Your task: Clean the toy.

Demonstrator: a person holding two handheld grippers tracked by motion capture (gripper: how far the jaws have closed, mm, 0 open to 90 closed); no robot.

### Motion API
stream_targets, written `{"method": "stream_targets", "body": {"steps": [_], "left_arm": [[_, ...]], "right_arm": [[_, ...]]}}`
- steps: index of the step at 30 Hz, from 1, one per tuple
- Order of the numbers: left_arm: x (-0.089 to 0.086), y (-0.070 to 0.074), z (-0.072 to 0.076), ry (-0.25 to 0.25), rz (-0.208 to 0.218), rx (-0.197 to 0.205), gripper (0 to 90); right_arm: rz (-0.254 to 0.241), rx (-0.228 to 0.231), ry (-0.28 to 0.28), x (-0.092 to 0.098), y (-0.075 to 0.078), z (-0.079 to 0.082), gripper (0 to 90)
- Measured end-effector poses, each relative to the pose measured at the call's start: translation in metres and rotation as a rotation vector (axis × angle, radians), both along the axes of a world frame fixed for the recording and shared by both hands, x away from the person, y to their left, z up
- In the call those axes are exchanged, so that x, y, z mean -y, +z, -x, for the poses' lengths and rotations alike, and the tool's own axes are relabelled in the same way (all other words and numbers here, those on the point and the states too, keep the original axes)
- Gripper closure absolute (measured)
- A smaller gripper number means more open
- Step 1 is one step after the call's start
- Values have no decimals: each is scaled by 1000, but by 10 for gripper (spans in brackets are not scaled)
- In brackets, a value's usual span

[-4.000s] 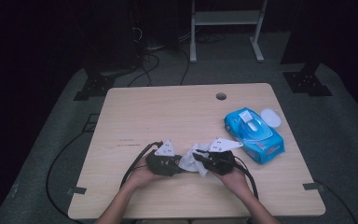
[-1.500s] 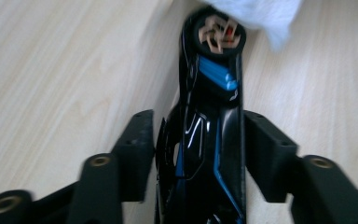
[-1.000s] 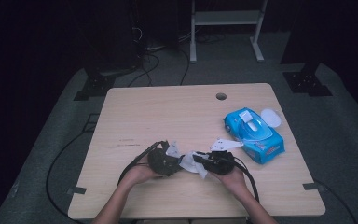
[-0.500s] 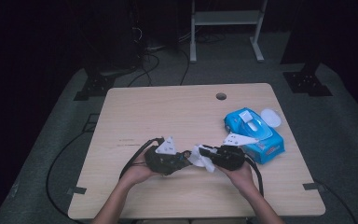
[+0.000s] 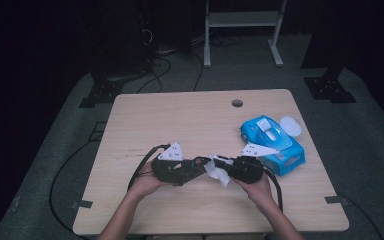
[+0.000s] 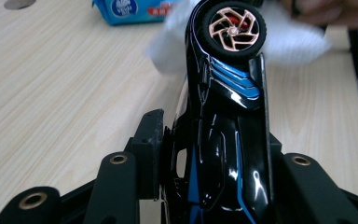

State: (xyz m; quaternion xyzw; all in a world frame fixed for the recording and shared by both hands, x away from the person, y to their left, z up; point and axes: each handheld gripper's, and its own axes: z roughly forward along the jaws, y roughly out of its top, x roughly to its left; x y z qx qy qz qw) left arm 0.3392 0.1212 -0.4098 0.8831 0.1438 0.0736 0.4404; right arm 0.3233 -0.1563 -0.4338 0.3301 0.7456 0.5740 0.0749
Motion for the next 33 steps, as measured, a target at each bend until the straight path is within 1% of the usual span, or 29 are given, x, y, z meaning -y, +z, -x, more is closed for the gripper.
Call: {"method": "stream_targets", "body": {"steps": [2, 4, 6, 8, 10, 13, 14, 15, 18, 22, 23, 25, 27, 28, 30, 33], "left_arm": [[-1, -1, 0, 1, 3, -3, 564], [-1, -1, -1, 4, 2, -1, 563], [-2, 0, -2, 7, 19, -6, 564], [-3, 1, -2, 10, 36, -12, 564], [-4, 1, -2, 12, 37, -12, 563], [-4, -2, -4, 19, 25, -19, 563], [-3, -4, -4, 20, 17, -22, 564], [-2, -7, -5, 20, 8, -27, 564], [1, -14, -6, 23, -28, -38, 563], [8, -23, -7, 37, -108, -42, 564], [10, -25, -7, 40, -140, -39, 564], [15, -31, -6, 40, -182, -41, 563], [20, -35, -5, 40, -192, -47, 563], [21, -34, -4, 44, -206, -38, 563], [23, -34, -4, 51, -206, -51, 563], [24, -34, -5, 61, -222, -57, 562]], "right_arm": [[-3, 6, -5, -1, 3, 0, 792], [-35, 12, -3, 1, 8, 1, 792], [-58, 28, -3, 2, 13, 3, 792], [-63, 29, -3, 3, 14, 3, 792], [-54, 12, -5, 3, 8, 2, 792], [4, -29, -4, -2, -3, -2, 791], [23, -36, -7, -3, -6, -3, 790], [28, -37, -12, -3, -7, -4, 791], [23, -12, -34, 1, -1, -4, 791], [15, 14, -58, 8, 6, -2, 791], [14, 17, -59, 8, 7, -2, 791], [15, 25, -55, 8, 8, -1, 791], [22, 33, -44, 5, 8, 0, 791], [29, 32, -38, 2, 8, 1, 791], [41, 32, -22, -2, 7, 2, 790], [66, 28, -1, -11, 4, 4, 790]]}}
